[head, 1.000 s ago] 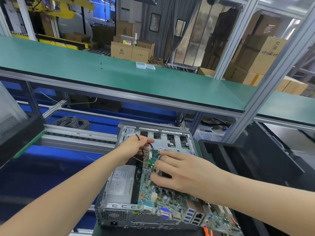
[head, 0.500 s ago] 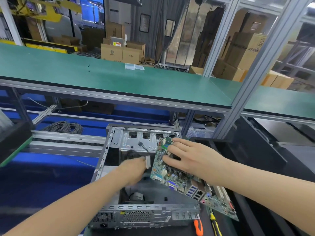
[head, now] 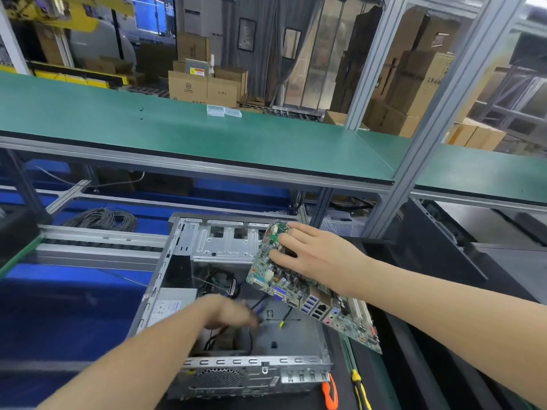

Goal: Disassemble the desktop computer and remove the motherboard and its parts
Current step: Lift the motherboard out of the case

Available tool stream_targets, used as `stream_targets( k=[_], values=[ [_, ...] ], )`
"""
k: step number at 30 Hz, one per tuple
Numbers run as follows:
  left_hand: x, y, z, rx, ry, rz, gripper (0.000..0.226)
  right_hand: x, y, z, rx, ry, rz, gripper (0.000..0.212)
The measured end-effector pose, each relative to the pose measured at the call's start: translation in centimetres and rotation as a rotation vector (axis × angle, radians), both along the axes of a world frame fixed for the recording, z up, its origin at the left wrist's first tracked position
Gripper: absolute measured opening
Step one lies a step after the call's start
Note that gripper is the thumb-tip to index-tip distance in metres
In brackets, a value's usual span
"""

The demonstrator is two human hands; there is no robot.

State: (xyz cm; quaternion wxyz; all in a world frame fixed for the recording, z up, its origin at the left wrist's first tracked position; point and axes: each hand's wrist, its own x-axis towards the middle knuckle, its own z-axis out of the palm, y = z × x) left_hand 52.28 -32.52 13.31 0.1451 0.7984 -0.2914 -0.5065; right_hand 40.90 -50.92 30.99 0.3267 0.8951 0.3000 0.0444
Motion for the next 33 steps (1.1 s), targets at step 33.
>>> stream_targets(
  k=[33],
  values=[
    [-1.0,6.7,6.1,-0.591,0.084,1.072,0.035,4.9,5.5,-4.3,0.84,0.49,-0.356,0.111]
  ],
)
